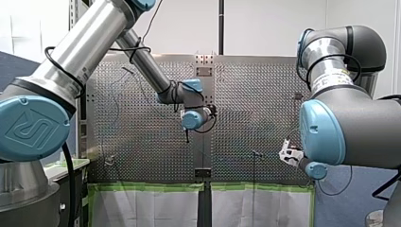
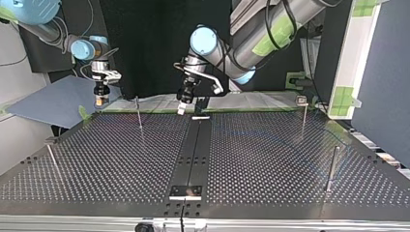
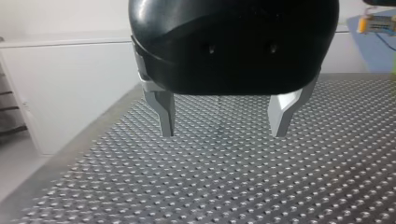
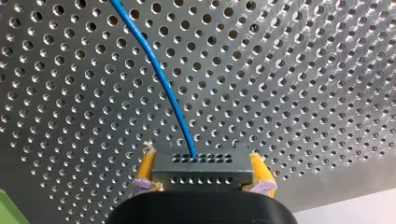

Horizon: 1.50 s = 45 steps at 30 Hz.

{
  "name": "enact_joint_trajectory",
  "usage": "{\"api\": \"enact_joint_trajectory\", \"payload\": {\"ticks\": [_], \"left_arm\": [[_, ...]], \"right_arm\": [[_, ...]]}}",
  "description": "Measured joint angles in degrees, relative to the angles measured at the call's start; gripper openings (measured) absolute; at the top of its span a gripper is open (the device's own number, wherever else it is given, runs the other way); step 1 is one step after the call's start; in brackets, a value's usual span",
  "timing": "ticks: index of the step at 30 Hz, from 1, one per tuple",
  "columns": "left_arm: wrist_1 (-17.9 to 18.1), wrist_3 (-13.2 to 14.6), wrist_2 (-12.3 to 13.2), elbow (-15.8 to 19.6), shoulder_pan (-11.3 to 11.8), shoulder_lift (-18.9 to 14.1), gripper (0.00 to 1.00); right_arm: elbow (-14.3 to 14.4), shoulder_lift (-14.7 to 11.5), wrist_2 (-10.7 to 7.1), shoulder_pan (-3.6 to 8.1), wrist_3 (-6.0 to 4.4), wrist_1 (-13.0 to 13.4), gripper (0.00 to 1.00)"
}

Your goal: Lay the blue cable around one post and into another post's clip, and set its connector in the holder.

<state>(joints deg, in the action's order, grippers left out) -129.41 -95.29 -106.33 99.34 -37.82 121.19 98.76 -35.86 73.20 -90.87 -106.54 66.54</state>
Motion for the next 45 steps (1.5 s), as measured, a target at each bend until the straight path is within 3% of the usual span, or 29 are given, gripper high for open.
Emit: {"api": "enact_joint_trajectory", "payload": {"ticks": [10,21,37,45], "left_arm": [[4.29,0.23,-2.37,4.71,0.16,-4.73,1.0],[5.16,0.24,-2.65,10.64,0.21,-10.65,1.0],[9.32,-0.08,-2.51,18.28,1.56,-18.18,1.0],[12.05,0.35,-2.52,22.17,1.39,-16.29,1.0]], "right_arm": [[0.0,0.1,-0.12,-0.42,0.0,0.0,0.0],[0.0,0.19,-0.11,-0.63,-0.03,0.0,0.0],[0.0,0.38,-0.06,-0.91,-0.05,0.01,0.0],[0.01,0.53,-0.09,-0.95,-0.01,0.07,0.0]]}}
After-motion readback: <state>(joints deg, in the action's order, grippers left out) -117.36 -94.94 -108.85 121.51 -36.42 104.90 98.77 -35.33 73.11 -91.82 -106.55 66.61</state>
